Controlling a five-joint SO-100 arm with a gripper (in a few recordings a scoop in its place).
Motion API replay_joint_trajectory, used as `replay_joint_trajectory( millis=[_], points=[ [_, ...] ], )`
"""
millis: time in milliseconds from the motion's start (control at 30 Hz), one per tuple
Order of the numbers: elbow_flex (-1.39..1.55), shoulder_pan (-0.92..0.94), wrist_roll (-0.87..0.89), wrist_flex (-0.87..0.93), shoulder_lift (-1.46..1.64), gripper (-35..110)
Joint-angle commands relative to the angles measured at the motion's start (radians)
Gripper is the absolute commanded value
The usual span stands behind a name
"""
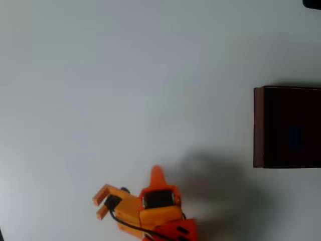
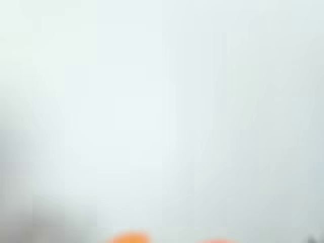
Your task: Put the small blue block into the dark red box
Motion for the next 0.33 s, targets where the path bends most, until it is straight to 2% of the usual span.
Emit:
replay_joint_trajectory(
  millis=[0,300],
  points=[
    [0.026,-0.031,-0.014,0.029,0.020,2],
    [0.058,-0.069,-0.014,0.025,0.020,0]
  ],
)
